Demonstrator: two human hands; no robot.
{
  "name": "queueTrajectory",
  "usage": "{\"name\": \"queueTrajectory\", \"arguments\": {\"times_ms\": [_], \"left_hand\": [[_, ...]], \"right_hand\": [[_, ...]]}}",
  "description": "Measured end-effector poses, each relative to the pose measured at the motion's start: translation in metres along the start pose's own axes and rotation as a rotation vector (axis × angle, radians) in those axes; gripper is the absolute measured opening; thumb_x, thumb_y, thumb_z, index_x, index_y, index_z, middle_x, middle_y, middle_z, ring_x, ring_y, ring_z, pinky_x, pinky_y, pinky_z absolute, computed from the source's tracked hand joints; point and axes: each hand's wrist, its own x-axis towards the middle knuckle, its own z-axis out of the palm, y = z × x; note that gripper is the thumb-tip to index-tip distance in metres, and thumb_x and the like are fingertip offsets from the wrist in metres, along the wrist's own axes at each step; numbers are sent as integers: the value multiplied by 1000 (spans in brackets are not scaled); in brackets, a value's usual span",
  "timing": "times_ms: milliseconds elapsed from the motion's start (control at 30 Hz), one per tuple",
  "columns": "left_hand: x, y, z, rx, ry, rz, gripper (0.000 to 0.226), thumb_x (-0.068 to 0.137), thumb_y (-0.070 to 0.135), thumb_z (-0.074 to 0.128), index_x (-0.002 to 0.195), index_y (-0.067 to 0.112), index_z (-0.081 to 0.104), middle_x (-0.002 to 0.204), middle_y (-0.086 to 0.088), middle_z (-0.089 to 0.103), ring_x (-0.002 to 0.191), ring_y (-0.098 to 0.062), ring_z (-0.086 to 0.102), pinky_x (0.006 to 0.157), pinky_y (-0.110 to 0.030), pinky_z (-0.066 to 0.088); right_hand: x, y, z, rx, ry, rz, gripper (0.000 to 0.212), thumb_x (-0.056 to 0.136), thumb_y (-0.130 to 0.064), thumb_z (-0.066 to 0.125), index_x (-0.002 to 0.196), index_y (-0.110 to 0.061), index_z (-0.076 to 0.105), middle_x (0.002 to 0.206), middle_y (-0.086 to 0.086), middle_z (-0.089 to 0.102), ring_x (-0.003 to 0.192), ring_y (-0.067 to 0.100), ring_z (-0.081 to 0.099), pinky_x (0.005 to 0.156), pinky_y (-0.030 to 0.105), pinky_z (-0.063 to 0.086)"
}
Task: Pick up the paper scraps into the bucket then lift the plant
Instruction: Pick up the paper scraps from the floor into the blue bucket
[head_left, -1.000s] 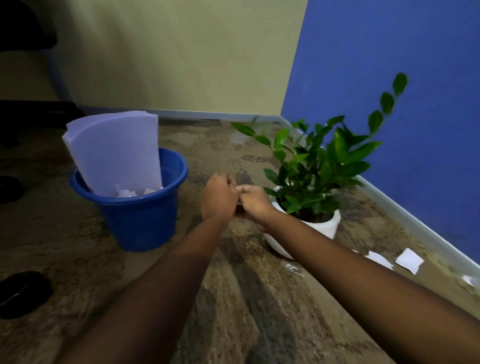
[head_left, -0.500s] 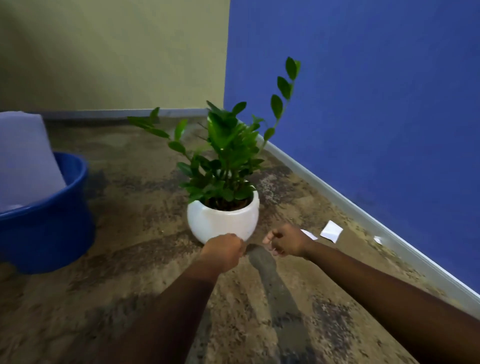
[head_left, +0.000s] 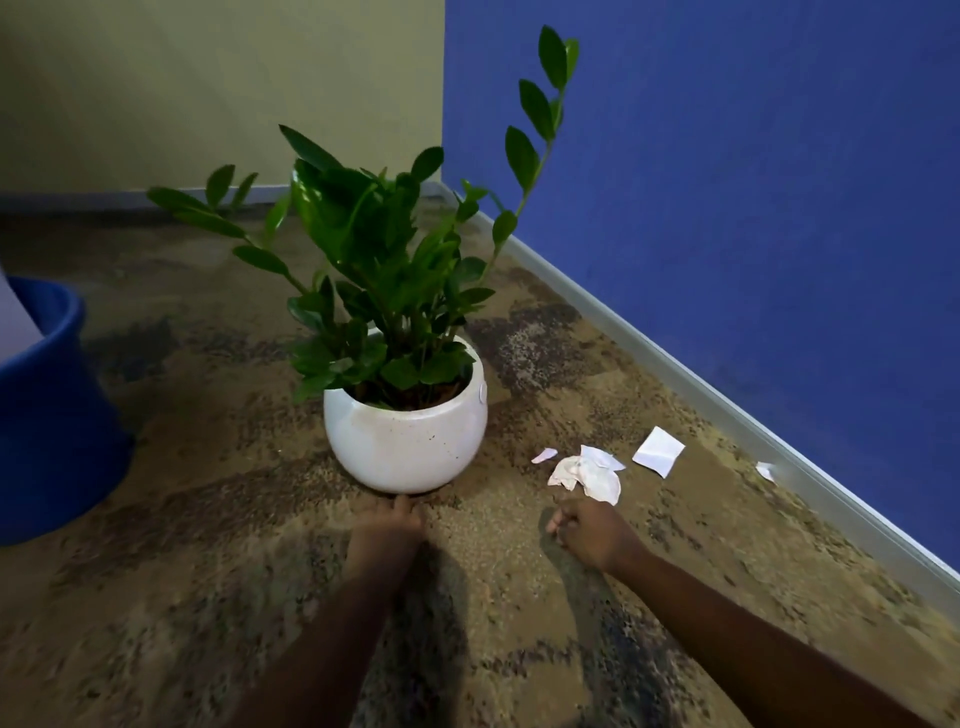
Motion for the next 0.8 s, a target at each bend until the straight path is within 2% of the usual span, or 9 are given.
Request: {"name": "queueTrajectory", "arguments": {"times_ms": [133,233,300,367,467,567,667,733,800], "left_hand": [[2,5,-5,-98,-85,49,11,48,10,65,38,8,64,40,-3,57,27,-17,53,28,-12,35],[5,17,-1,-171,-32,30,38,18,9,92,41,5,62,43,-6,59,32,-17,58,27,-13,36],[7,29,-8,-119,-23,64,27,50,13,88,70,7,72,72,-6,71,67,-18,69,50,-20,52],[13,45,-9,-202,12,34,22,87,13,57,107,14,65,108,-4,68,104,-19,59,82,-28,49],[19,69,-18,-389,124,0,12,85,19,64,94,16,70,94,-1,74,90,-19,62,76,-27,46],[24,92,-16,-835,54,-138,20,94,20,50,92,7,66,95,-15,69,87,-29,59,73,-32,39],[29,106,-11,-1157,-26,-245,17,94,8,49,83,0,60,89,-31,65,72,-35,58,65,-34,44],[29,111,-7,-1264,-83,-282,22,95,1,42,103,0,62,92,-27,66,66,-32,60,56,-27,51],[30,112,-2,-1348,-130,-307,37,95,-5,37,124,6,55,95,-21,65,54,-15,53,37,-11,42]], "right_hand": [[2,18,-3,26,34,14,23,85,-3,50,95,-5,71,106,8,71,93,16,61,63,15,37],[2,28,-6,40,108,45,26,86,-3,46,91,-11,70,103,9,71,89,18,59,65,21,35],[5,33,-9,23,184,50,27,88,-3,45,91,-14,70,104,9,69,90,19,61,68,23,40],[11,38,-13,-40,274,43,27,90,-4,46,97,-14,70,112,10,66,100,22,60,81,27,45],[24,42,-19,-209,339,34,35,92,-16,52,127,-17,54,134,11,49,121,26,48,100,31,39],[40,41,-28,-280,276,102,61,88,-31,60,142,-19,35,148,12,32,134,31,36,109,36,34],[57,42,-37,-260,147,113,72,87,-28,62,148,-24,24,152,16,24,137,34,34,109,37,34],[62,43,-40,-302,62,90,68,89,-24,59,148,-25,25,152,16,28,135,32,38,106,33,36],[64,45,-38,-374,47,41,54,90,-20,56,141,-19,39,144,15,43,129,30,45,101,30,39]]}}
